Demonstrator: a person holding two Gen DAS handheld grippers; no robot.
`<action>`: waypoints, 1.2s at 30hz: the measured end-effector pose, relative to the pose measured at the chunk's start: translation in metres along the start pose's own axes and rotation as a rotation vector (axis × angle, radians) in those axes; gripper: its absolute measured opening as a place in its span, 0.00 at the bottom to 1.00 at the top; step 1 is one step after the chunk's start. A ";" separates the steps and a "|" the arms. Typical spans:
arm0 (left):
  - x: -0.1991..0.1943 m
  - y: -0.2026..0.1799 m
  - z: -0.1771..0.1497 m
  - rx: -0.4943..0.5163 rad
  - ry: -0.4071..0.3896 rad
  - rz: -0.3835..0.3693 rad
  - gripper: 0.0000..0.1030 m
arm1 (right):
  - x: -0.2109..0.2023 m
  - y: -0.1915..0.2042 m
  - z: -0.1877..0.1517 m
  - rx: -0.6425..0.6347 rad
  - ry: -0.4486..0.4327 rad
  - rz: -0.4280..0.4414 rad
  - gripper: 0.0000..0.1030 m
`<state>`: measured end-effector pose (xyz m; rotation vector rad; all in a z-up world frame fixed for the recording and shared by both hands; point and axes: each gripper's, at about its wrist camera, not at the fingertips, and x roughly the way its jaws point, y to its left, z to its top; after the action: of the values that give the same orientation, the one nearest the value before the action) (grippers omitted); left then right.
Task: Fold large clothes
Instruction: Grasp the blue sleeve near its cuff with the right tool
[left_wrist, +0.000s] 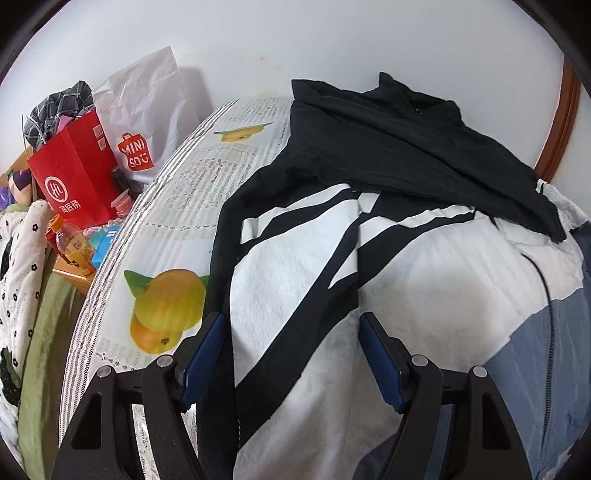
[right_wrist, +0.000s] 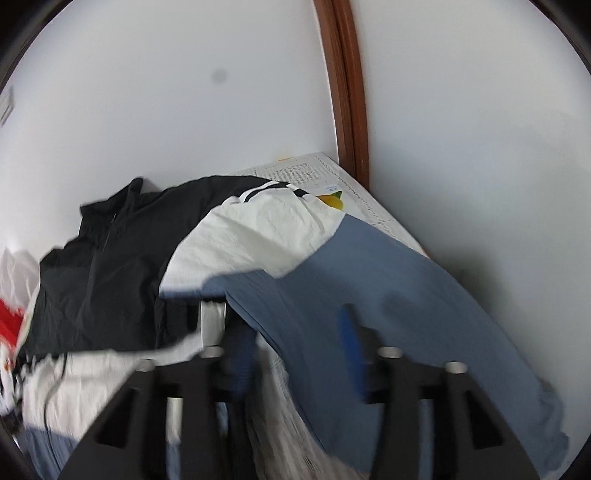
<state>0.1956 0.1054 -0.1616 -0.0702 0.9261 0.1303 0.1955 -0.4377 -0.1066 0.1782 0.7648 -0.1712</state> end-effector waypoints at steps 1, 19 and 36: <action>-0.002 0.000 0.000 -0.001 -0.003 -0.006 0.70 | -0.008 -0.002 -0.006 -0.016 -0.009 -0.009 0.52; -0.028 -0.004 -0.006 0.022 -0.043 -0.059 0.70 | -0.069 -0.082 -0.111 -0.186 0.106 -0.277 0.75; -0.026 0.029 -0.011 -0.009 -0.040 -0.015 0.70 | -0.078 -0.073 -0.076 -0.160 -0.050 -0.470 0.02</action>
<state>0.1667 0.1302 -0.1474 -0.0827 0.8853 0.1217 0.0736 -0.4852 -0.1131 -0.1609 0.7572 -0.5553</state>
